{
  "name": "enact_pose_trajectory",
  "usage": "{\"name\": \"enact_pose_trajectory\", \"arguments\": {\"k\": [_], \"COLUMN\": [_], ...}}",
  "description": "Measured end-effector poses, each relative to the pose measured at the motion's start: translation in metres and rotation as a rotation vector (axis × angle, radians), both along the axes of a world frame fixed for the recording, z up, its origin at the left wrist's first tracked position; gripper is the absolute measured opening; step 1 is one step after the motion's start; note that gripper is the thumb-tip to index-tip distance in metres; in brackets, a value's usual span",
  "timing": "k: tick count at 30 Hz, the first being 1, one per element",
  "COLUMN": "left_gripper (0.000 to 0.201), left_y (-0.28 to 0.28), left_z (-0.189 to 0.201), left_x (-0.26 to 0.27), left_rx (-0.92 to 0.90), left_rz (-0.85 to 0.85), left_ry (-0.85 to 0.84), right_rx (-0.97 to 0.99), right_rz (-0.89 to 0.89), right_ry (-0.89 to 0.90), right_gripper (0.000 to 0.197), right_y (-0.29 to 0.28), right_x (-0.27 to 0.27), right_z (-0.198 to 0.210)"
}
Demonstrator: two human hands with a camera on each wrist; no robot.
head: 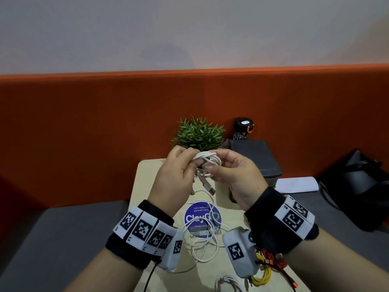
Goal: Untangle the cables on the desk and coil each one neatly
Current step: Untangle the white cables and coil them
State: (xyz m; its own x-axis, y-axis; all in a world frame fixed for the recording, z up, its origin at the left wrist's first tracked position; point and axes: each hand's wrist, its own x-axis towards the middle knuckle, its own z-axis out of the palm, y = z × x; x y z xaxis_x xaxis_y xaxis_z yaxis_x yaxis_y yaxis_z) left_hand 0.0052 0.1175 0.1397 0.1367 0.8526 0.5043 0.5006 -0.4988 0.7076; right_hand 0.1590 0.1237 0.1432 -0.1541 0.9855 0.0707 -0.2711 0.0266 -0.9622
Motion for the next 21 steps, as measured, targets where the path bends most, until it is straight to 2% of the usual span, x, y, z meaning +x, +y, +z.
{"name": "enact_pose_trajectory", "arguments": {"k": [3,8,11,14,18,21], "left_gripper": [0.016,0.015,0.015,0.015,0.013,0.012], "left_y": [-0.002,0.0,0.0,-0.001,-0.003,-0.003], "left_z": [0.001,0.002,0.002,0.001,-0.002,-0.005], "left_x": [0.002,0.001,0.001,0.002,0.006,0.008], "left_rx": [-0.038,-0.047,-0.042,-0.034,0.027,0.074], "left_rz": [-0.03,-0.002,0.031,0.031,0.072,0.094], "left_ry": [-0.066,-0.122,-0.119,-0.1,-0.006,0.022], "right_rx": [-0.02,-0.063,-0.072,-0.125,-0.146,-0.2], "right_rz": [-0.032,-0.029,-0.014,0.0,-0.036,0.0], "right_ry": [0.003,-0.037,-0.09,-0.061,-0.084,-0.08], "right_gripper": [0.022,0.048,0.038,0.029,0.026,0.016], "right_y": [0.0,-0.001,-0.002,-0.002,-0.002,-0.001], "right_x": [-0.001,0.001,0.0,-0.001,-0.004,-0.006], "right_z": [-0.001,-0.008,-0.011,-0.012,-0.01,-0.01]}}
